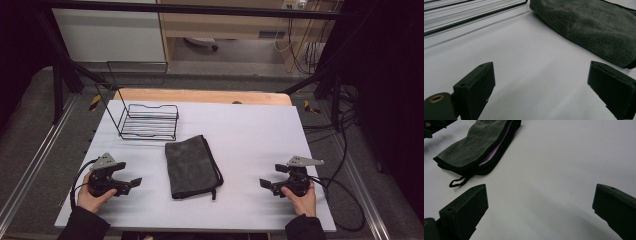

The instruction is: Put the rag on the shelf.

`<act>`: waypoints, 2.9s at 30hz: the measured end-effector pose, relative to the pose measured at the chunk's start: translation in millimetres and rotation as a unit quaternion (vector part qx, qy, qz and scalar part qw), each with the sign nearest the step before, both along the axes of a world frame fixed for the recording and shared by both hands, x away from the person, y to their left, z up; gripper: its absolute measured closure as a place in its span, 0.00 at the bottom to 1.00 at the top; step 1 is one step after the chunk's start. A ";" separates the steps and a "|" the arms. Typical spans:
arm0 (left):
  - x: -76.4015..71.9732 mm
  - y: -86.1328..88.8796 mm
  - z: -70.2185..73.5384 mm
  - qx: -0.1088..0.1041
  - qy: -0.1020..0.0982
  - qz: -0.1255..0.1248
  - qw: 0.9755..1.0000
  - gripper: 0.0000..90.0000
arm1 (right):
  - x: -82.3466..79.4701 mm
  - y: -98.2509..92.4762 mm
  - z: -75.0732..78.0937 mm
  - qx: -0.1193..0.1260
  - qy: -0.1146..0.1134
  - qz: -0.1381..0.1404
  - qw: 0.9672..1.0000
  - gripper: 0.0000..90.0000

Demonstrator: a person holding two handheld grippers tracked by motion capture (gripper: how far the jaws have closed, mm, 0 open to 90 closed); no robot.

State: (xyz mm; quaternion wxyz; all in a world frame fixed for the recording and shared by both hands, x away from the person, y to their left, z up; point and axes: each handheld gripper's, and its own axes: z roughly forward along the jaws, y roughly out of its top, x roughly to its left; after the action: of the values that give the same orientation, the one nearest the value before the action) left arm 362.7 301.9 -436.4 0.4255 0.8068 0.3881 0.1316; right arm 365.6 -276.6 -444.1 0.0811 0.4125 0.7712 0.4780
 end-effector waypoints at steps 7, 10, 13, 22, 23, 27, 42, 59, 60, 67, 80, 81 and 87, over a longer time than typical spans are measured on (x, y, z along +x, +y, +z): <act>0.4 -2.4 1.3 0.001 0.002 0.005 1.000 0.08 | -0.8 -0.4 0.8 0.003 -0.001 -0.001 1.000 0.01; 0.5 -4.6 2.1 0.004 0.002 0.006 1.000 0.08 | -1.2 -0.6 0.9 0.001 -0.002 -0.001 1.000 0.01; -0.1 -7.8 3.2 0.005 0.000 0.002 1.000 0.08 | -1.3 -0.1 0.6 -0.002 -0.002 0.000 1.000 0.01; -2.0 -20.1 9.0 0.000 0.005 0.001 1.000 0.09 | -1.4 0.4 0.3 -0.004 -0.003 -0.001 1.000 0.01; -2.1 -22.0 9.9 0.000 0.006 0.004 1.000 0.09 | -1.5 0.6 0.2 -0.005 -0.003 -0.002 1.000 0.01; -3.5 -31.0 13.5 0.000 0.008 0.002 1.000 0.10 | -1.7 0.6 0.3 -0.004 -0.004 -0.002 1.000 0.01; -15.9 -80.3 23.1 0.034 0.016 -0.028 0.999 0.29 | -1.7 2.6 -0.2 -0.008 -0.002 -0.002 1.000 0.01; -24.2 -138.5 15.5 0.055 0.050 -0.083 0.994 0.47 | -3.7 36.6 12.0 -0.015 -0.014 0.010 1.000 0.12; -25.0 -140.5 14.6 0.056 0.050 -0.085 0.994 0.48 | -3.7 41.9 13.2 -0.014 -0.015 0.011 1.000 0.13; -27.9 -147.0 9.5 0.067 0.050 -0.091 0.992 0.54 | -3.0 88.1 20.9 -0.023 -0.022 0.052 0.998 0.31; -25.8 -146.8 4.0 0.065 0.056 -0.084 0.993 0.61 | 13.7 142.0 5.9 -0.032 0.030 0.070 0.997 0.69; -25.6 -146.6 3.8 0.064 0.056 -0.084 0.993 0.62 | 14.8 143.1 3.9 -0.034 0.034 0.069 0.996 0.72; -25.8 -146.4 4.3 0.062 0.056 -0.083 0.993 0.61 | 17.3 147.1 -3.1 -0.027 0.050 0.069 0.996 0.88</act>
State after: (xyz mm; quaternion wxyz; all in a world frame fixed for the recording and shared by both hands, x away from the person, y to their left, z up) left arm 336.9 155.4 -432.1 0.3617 0.8673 0.3339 0.0742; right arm 382.9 -129.5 -447.2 0.0208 0.3793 0.8135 0.4403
